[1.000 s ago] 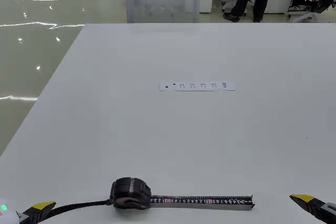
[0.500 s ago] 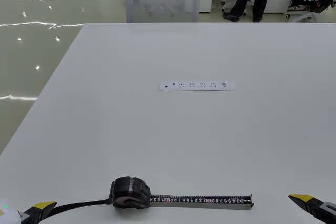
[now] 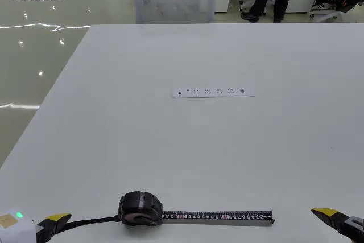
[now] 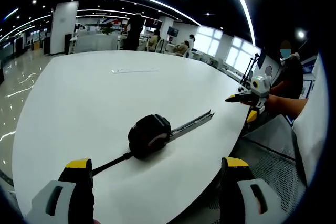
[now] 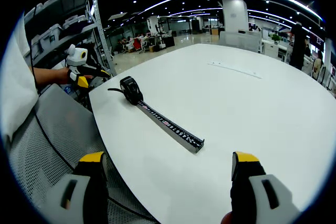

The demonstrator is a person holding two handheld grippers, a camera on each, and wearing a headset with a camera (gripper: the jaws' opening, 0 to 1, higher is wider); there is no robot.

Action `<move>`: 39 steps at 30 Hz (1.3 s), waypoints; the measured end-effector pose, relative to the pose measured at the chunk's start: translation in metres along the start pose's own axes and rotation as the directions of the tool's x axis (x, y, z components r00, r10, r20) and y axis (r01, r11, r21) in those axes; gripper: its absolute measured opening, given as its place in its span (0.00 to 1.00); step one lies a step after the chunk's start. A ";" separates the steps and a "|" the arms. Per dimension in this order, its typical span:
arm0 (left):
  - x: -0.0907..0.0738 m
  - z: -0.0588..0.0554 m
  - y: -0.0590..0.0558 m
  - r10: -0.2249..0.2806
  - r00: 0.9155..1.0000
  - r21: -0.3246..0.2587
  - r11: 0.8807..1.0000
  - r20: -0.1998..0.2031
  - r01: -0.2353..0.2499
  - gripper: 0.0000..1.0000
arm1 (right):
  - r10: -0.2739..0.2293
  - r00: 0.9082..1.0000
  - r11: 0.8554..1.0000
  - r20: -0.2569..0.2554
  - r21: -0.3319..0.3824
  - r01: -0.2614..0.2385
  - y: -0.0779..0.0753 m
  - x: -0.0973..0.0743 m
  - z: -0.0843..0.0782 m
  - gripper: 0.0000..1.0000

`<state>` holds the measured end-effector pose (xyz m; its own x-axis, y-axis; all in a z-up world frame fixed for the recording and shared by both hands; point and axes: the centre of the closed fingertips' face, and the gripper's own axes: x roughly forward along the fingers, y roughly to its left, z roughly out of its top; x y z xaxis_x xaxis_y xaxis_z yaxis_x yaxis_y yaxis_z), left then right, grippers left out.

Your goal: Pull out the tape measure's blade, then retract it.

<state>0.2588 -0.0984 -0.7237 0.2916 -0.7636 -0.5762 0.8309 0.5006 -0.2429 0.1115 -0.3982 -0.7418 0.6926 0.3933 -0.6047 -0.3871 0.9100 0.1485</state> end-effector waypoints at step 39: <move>0.054 0.034 -0.009 0.065 0.998 -0.081 0.995 -0.002 -0.064 0.93 | -0.005 1.000 1.000 0.024 -0.002 0.006 -0.005 0.000 0.003 1.00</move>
<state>0.2835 -0.1579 -0.7258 0.3437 -0.7289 -0.5920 0.7692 0.5802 -0.2677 0.1153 -0.4029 -0.7397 0.7091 0.3913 -0.5866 -0.3842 0.9120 0.1440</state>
